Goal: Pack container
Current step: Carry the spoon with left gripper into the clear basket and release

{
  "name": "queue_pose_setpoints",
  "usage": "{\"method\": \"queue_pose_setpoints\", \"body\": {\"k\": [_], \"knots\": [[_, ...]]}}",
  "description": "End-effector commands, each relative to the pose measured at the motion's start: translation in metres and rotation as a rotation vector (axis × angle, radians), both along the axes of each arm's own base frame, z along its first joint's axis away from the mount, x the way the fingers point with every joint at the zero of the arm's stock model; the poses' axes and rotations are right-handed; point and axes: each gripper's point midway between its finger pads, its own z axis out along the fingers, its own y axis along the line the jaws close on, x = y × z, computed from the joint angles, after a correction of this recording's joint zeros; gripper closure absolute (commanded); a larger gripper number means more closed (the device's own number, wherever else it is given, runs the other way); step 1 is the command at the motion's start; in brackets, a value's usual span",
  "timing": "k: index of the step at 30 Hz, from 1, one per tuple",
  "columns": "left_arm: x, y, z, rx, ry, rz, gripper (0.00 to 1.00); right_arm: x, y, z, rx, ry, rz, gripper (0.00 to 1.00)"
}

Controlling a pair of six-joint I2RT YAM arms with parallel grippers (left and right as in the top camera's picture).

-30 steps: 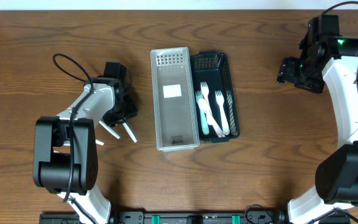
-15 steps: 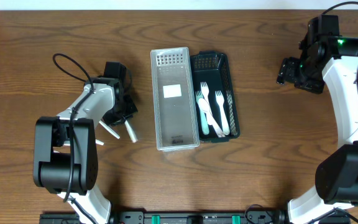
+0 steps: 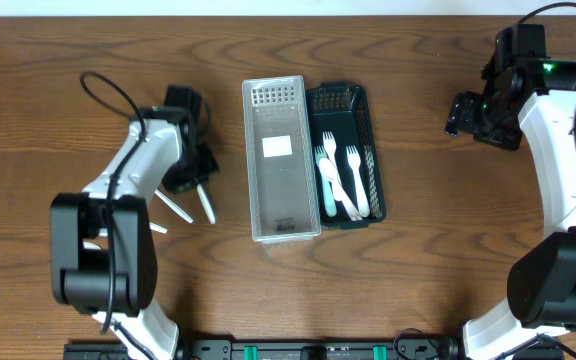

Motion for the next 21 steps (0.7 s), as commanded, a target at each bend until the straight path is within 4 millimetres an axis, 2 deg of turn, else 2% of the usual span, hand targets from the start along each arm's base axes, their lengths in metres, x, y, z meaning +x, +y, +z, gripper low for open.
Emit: {"method": "queue_pose_setpoints", "body": {"k": [1, 4, 6, 9, 12, 15, 18, 21], "knots": [[0.037, -0.023, 0.094, -0.004, -0.242, -0.124, 0.94, 0.000, -0.001, -0.004, -0.002, 0.007, 0.005, 0.26], [0.047, -0.056, 0.152, -0.021, -0.390, -0.240, 0.94, 0.001, -0.001, -0.003, -0.002, 0.002, 0.005, 0.26], [0.048, -0.078, 0.178, -0.014, -0.470, -0.293, 0.94, 0.002, -0.001, -0.003, -0.002, -0.001, 0.005, 0.26], [0.046, -0.108, 0.188, -0.005, -0.523, -0.367, 0.94, 0.003, -0.001, -0.003, -0.003, -0.006, 0.005, 0.26], [0.040, -0.140, 0.172, -0.017, -0.493, -0.442, 0.94, 0.004, -0.001, -0.003, -0.003, -0.008, 0.005, 0.26], [0.036, -0.163, 0.141, -0.011, -0.418, -0.502, 0.94, 0.003, -0.001, -0.003, -0.003, -0.007, 0.005, 0.26], [0.034, -0.174, 0.102, 0.010, -0.323, -0.533, 0.94, 0.003, -0.002, -0.003, -0.003, -0.007, 0.005, 0.26], [0.033, -0.178, 0.073, 0.013, -0.249, -0.536, 0.94, 0.003, -0.002, -0.003, -0.004, -0.006, 0.009, 0.26]]}}
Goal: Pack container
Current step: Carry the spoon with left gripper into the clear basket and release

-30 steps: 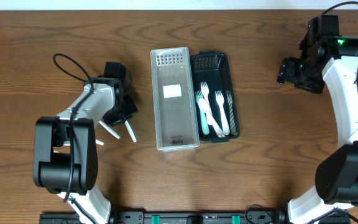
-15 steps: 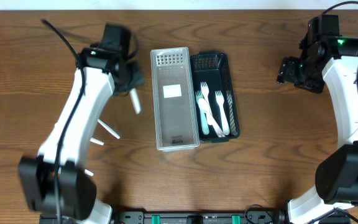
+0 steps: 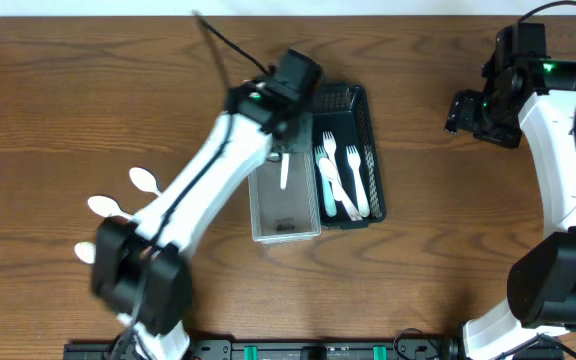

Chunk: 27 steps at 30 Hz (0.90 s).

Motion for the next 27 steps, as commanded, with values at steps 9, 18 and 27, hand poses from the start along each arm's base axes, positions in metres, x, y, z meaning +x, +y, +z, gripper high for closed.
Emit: {"method": "queue_pose_setpoints", "body": {"k": [9, 18, 27], "knots": [[0.003, 0.016, -0.010, 0.082, 0.002, -0.011, 0.50, -0.002, -0.002, -0.004, -0.007, 0.014, 0.007, 0.26], [0.008, 0.135, 0.088, 0.106, -0.199, 0.315, 0.27, -0.002, -0.006, -0.004, -0.025, 0.017, 0.003, 0.26], [-0.015, 0.260, 0.057, -0.056, -0.023, 0.873, 0.15, -0.002, -0.006, -0.004, -0.025, 0.017, 0.003, 0.26]]}}
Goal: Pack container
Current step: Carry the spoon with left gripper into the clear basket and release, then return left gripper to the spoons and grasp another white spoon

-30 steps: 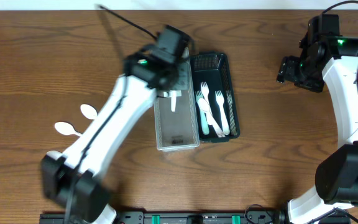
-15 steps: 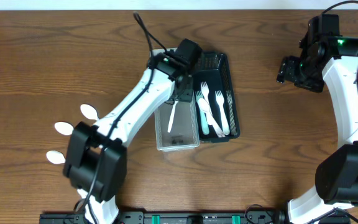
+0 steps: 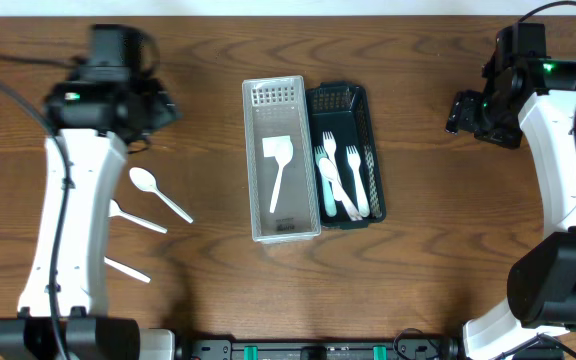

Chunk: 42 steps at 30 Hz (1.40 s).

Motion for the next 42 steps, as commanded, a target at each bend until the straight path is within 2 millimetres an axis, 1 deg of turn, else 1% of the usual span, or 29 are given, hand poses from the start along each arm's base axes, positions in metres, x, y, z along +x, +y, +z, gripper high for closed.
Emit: {"method": "queue_pose_setpoints", "body": {"k": [1, 2, 4, 6, 10, 13, 16, 27, 35, 42], "knots": [[-0.012, 0.017, -0.041, -0.128, 0.091, 0.179, 0.14, -0.001, -0.004, -0.004, -0.015, 0.014, 0.005, 0.26], [-0.016, 0.024, -0.054, -0.141, 0.120, 0.220, 0.13, -0.001, -0.004, -0.004, -0.015, 0.014, 0.005, 0.26], [-0.019, 0.029, -0.075, -0.175, 0.163, 0.242, 0.12, -0.001, -0.004, -0.004, -0.015, 0.014, 0.005, 0.26], [-0.021, 0.030, -0.101, -0.221, 0.211, 0.230, 0.11, -0.002, -0.004, -0.004, -0.015, 0.014, 0.005, 0.26], [-0.028, 0.026, -0.145, -0.272, 0.299, 0.214, 0.07, -0.002, -0.004, -0.004, -0.014, 0.014, 0.005, 0.26], [-0.031, 0.020, -0.170, -0.293, 0.352, 0.175, 0.07, -0.002, -0.004, -0.004, -0.014, 0.015, 0.005, 0.26], [-0.033, 0.015, -0.185, -0.314, 0.385, 0.166, 0.07, -0.002, -0.004, -0.004, -0.014, 0.015, 0.005, 0.26], [-0.032, 0.008, -0.218, -0.320, 0.448, 0.152, 0.07, -0.002, -0.004, -0.004, -0.014, 0.014, 0.005, 0.26], [-0.029, -0.001, -0.231, -0.315, 0.466, 0.128, 0.07, -0.002, -0.004, -0.004, -0.014, 0.015, 0.005, 0.26], [-0.032, -0.001, -0.239, -0.310, 0.483, 0.092, 0.07, -0.002, -0.004, -0.004, -0.014, 0.017, 0.005, 0.26]]}}
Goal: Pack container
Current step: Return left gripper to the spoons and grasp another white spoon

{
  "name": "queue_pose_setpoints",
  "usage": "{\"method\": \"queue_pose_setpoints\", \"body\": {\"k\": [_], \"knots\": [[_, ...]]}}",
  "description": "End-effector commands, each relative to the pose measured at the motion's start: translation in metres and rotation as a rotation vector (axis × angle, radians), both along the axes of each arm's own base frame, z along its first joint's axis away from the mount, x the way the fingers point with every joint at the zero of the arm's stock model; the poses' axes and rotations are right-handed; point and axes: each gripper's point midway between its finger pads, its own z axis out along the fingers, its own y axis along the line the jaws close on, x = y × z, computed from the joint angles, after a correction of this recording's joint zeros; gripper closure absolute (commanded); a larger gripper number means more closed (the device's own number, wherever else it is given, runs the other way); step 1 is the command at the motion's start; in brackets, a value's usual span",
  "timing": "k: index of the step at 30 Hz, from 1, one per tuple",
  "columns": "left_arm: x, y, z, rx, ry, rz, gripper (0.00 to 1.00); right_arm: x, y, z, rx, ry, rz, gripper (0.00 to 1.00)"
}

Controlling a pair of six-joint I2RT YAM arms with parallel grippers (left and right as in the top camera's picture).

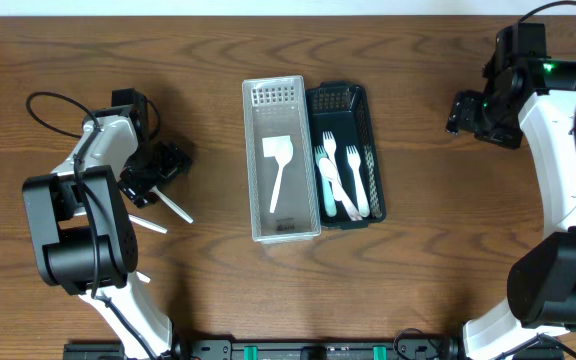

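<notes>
A clear container [255, 165] stands mid-table with one white utensil [279, 172] lying in it. Touching its right side is a dark basket [372, 150] that holds several white forks [340, 180]. My left gripper [160, 167] is low over the bowl end of a white spoon [177, 209]; only the spoon's handle shows. Whether the fingers are shut on it is hidden from above. A second white utensil [149, 224] lies just below. My right gripper [457, 112] hangs at the far right, away from the containers, its jaws unclear.
The left arm's cable [53, 105] loops over the table at the left. The right arm [548, 130] runs along the right edge. A small white tip [142, 277] peeks out by the left arm's base.
My left gripper has come from the far back left down onto the bowl end of the spoon left of the containers. The spoon handle lies where it was. The right arm is unchanged.
My left gripper was at the white utensils left of the clear container. Then it was over that container with a white utensil. Then the utensil lay inside and the arm stood back left. Now the gripper sits over the spoon.
</notes>
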Motion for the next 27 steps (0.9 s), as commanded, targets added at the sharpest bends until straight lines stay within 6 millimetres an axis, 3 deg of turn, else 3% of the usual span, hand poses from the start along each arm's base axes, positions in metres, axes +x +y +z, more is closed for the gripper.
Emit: {"method": "queue_pose_setpoints", "body": {"k": [1, 5, 10, 27], "knots": [[-0.0079, -0.0020, -0.0133, -0.010, 0.034, -0.026, 0.07, -0.0020, -0.0028, -0.0039, -0.009, 0.016, 0.006, 0.26], [-0.0087, -0.0021, -0.0132, -0.011, 0.037, -0.026, 0.08, -0.0021, -0.0028, -0.0039, -0.009, 0.016, 0.006, 0.26], [-0.0118, -0.0026, -0.0128, -0.013, 0.050, -0.026, 0.32, -0.0031, -0.0027, -0.0041, -0.009, 0.020, 0.006, 0.26], [-0.0171, -0.0034, -0.0123, -0.017, 0.071, -0.026, 0.88, -0.0046, -0.0026, -0.0045, -0.009, 0.027, 0.006, 0.26]]}}
